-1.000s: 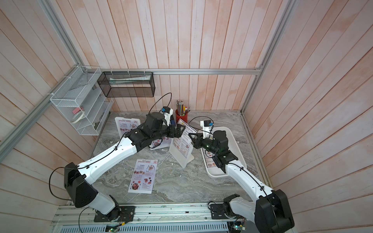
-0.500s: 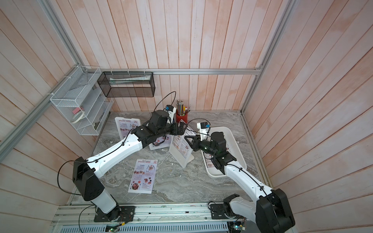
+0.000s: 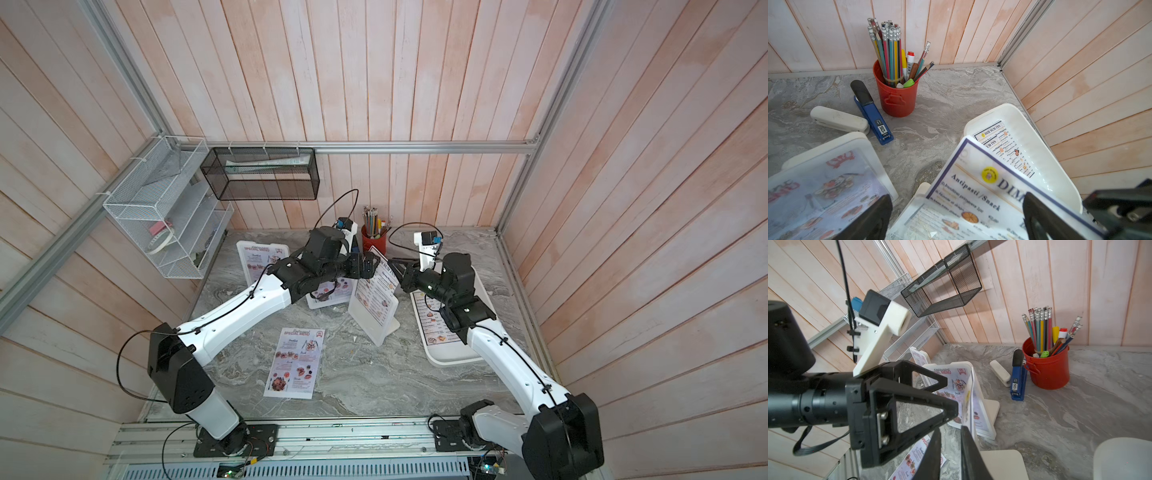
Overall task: Replace the menus in the menu holders
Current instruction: Insert the menu into the menu holder.
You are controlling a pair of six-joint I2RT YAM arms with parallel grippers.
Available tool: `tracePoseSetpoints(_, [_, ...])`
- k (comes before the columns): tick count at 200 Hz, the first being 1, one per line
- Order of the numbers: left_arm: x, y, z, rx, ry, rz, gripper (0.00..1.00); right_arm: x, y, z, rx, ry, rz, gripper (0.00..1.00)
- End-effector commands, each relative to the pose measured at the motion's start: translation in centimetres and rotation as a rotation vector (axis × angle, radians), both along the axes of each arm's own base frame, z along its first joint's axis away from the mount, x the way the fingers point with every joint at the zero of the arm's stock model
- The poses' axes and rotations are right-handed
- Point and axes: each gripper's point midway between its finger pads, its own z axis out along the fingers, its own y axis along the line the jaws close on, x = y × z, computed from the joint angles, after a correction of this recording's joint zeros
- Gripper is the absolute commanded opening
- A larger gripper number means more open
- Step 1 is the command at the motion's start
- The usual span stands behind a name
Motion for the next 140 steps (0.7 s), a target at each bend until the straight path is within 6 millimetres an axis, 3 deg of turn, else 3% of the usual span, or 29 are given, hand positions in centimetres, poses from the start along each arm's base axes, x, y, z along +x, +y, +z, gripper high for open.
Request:
tracePoseSetpoints(1, [-1.2,2.2,1.7,0.025,-0.038,0.036,1.00,-0.1,0.6,-1.8,-0.045,0.079,0.045,0.17])
tracePoseSetpoints(41, [-2.9,4.5,2.3,0.031,-0.048,0.067,1.00,-0.1,0.1,-0.9,-0.047,0.042,0.019,0.23])
tracePoseSetpoints(88, [-4.5,6.0,-0.1,0.047,0.011,0.087,1.00,1.3,-1.5,1.5,-0.111,0.060,-0.070,0.37])
tracePoseSetpoints(140, [-5.7,7.4,-1.0,0.063,0.029,0.108,1.00,2.3,-1.1,-0.8,-0.209,0.244,-0.017,0.36])
